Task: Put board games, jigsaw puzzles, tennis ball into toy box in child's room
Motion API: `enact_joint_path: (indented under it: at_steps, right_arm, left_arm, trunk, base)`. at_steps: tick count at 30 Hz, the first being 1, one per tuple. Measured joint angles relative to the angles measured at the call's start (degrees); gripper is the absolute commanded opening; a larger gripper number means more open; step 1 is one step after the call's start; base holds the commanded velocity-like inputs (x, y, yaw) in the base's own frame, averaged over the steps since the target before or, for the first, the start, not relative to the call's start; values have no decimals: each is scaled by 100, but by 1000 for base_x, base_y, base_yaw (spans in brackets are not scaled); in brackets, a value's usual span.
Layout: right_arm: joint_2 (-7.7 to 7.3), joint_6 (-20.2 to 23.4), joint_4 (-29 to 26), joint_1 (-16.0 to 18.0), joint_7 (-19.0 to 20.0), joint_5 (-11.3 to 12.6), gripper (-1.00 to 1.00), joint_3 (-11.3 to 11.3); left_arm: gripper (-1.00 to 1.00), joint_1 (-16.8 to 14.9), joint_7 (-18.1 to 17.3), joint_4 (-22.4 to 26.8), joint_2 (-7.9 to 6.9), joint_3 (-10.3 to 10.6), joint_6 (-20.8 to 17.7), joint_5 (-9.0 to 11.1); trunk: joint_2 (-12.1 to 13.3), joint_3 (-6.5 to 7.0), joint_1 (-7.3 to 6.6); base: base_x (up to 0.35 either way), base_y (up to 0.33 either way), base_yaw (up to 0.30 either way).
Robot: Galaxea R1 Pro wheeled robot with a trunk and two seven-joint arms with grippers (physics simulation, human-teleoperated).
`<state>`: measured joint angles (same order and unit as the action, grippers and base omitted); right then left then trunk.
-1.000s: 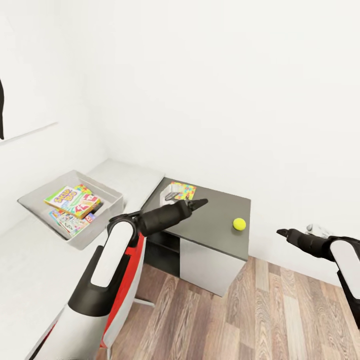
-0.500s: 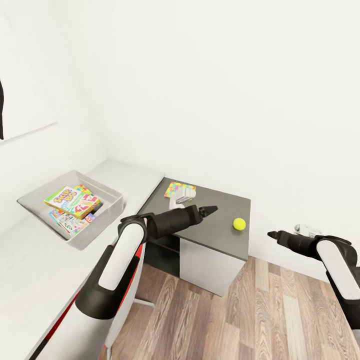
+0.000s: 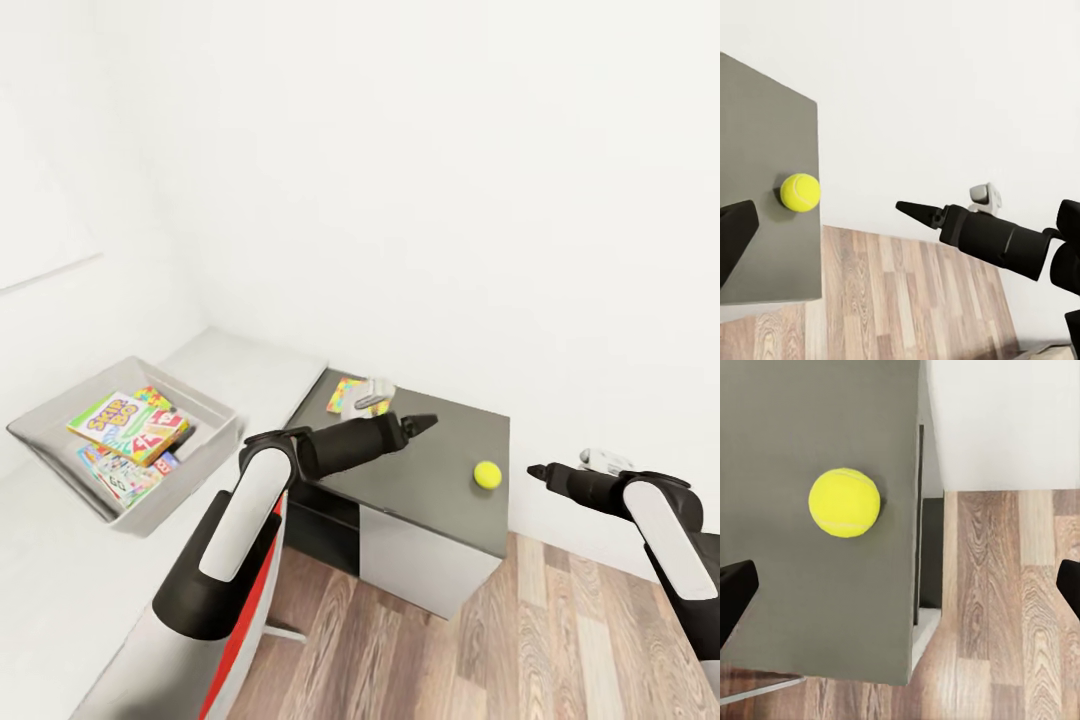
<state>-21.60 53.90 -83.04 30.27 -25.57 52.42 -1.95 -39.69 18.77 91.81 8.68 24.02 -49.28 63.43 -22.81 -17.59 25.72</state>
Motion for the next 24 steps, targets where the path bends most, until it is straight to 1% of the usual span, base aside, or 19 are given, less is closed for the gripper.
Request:
enact_joint_path:
  at_steps: [4, 8, 15, 24]
  right_arm:
    - [0, 3, -7, 0, 1, 0, 100, 9]
    - [4, 6, -6, 2, 2, 3, 100, 14]
    - [9, 8, -5, 6, 2, 5, 100, 21]
    - [21, 9, -9, 7, 2, 5, 100, 27]
  left_arm:
    - [100, 1, 15, 2, 0, 8, 3, -3]
    - [100, 1, 24, 4, 0, 12, 5, -3]
    - [100, 2, 30, 6, 0, 15, 8, -4]
    - [100, 2, 32, 7, 0, 16, 7, -5]
  trunk:
    - [0, 0, 0]
    - [0, 0, 1]
    - [1, 0, 3]
    - [1, 0, 3]
  base:
    - [288, 0, 0]
    - [159, 0, 0]
    - [67, 0, 0]
    - [20, 0, 0]
